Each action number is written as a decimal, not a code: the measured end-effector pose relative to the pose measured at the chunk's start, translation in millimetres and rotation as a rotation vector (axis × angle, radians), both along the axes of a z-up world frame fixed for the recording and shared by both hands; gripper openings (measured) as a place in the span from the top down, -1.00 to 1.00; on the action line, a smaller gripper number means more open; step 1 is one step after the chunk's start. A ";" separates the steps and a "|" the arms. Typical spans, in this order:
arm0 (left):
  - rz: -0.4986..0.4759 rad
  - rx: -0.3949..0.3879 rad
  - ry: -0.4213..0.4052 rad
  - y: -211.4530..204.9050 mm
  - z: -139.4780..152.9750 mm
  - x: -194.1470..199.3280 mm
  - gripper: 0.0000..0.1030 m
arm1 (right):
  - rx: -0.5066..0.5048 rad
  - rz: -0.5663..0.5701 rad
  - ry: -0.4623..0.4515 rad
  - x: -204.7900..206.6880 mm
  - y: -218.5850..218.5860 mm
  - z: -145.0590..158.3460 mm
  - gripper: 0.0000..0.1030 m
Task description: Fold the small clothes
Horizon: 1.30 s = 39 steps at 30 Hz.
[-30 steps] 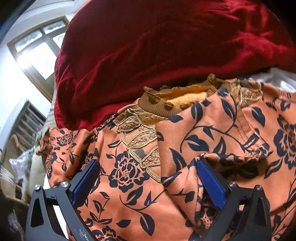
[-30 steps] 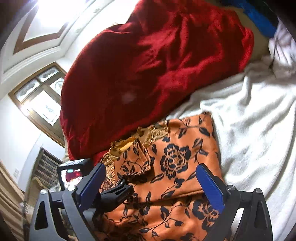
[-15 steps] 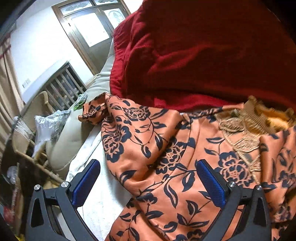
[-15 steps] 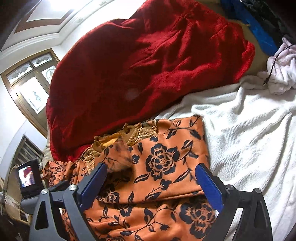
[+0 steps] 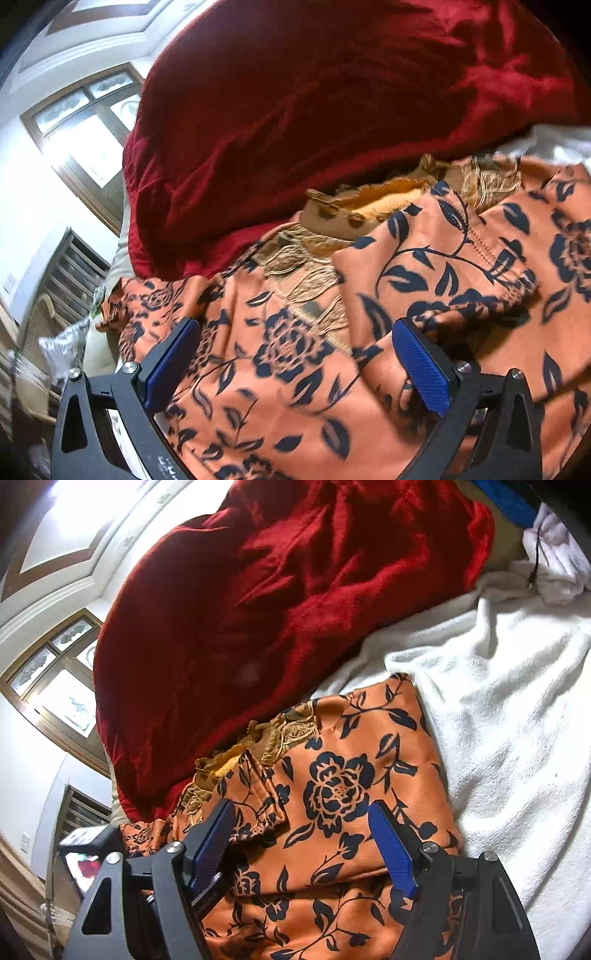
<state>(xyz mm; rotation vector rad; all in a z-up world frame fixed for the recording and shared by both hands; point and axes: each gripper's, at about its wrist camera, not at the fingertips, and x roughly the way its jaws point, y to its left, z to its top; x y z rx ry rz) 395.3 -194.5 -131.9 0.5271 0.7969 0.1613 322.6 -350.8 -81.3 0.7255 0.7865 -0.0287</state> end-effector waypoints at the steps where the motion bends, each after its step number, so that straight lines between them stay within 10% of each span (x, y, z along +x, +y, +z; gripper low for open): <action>1: 0.005 0.021 0.018 -4.2 -5.5 6.5 -1.00 | 0.003 0.001 0.005 -0.3 -0.9 -1.5 -0.50; 7: 0.060 0.038 -0.004 10.0 -6.4 14.6 -1.00 | 0.020 0.034 0.010 2.3 2.1 -6.8 -0.50; 14: 0.227 -0.097 0.108 87.7 -9.8 21.0 -1.00 | 0.325 0.201 -0.008 55.0 25.8 -37.5 -0.50; 21: 0.260 -0.171 0.068 133.5 20.1 8.3 -1.00 | 0.426 0.192 0.073 104.4 55.1 -66.3 -0.50; 26: 0.401 -0.244 0.005 203.0 49.8 16.6 -1.00 | 0.582 0.298 -0.037 125.6 110.6 -53.2 -0.51; 30: 0.581 -0.209 -0.090 263.8 65.9 15.2 -1.00 | 0.361 0.168 -0.092 118.9 110.1 -16.6 -0.51; 33: 0.635 -0.299 -0.067 297.9 65.4 9.7 -1.00 | 0.072 0.030 0.026 108.9 80.2 -17.2 -0.51; 39: 0.577 -0.331 -0.030 291.7 61.5 9.1 -1.00 | 0.099 -0.054 0.113 100.6 54.5 -57.6 -0.52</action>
